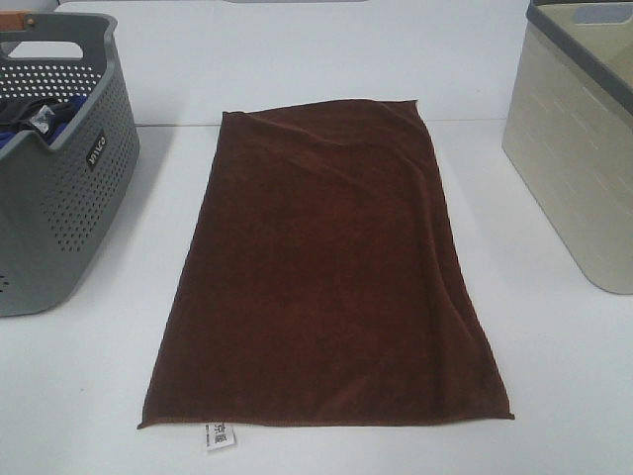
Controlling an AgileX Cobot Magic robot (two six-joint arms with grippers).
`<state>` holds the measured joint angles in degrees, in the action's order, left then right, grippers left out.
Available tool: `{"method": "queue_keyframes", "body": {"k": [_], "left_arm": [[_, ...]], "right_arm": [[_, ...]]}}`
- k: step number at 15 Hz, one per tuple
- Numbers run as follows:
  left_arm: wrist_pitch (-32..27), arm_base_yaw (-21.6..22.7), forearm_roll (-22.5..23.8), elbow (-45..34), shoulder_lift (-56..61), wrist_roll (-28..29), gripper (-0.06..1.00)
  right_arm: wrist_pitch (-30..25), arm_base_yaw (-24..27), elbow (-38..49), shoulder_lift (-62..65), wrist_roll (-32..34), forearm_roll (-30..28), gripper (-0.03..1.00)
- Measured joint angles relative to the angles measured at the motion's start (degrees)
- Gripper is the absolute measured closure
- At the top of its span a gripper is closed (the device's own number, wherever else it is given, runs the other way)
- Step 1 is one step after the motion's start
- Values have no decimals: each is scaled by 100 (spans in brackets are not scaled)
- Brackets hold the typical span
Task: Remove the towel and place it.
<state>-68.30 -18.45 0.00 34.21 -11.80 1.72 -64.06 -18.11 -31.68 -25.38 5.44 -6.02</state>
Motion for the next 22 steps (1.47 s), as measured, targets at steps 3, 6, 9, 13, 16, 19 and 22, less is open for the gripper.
{"method": "queue_keyframes", "body": {"k": [3, 6, 9, 13, 16, 19, 22], "left_arm": [[286, 0, -424, -338, 481, -539, 20], [670, 0, -613, -498, 493, -894, 20], [768, 0, -619, -527, 493, -974, 20], [773, 0, -625, -527, 493, -974, 20], [773, 0, -625, -527, 493, -974, 20], [773, 0, -670, -527, 493, -974, 20], [773, 0, -699, -527, 493, -974, 20]], "right_arm": [[172, 0, 229, 464, 0, 0, 34], [264, 0, 269, 642, -11, 11, 34], [286, 0, 292, 670, -327, 252, 34], [286, 0, 292, 670, -407, 304, 34], [286, 0, 292, 670, -407, 304, 34], [286, 0, 292, 670, -407, 304, 34], [286, 0, 292, 670, -407, 304, 34]]}}
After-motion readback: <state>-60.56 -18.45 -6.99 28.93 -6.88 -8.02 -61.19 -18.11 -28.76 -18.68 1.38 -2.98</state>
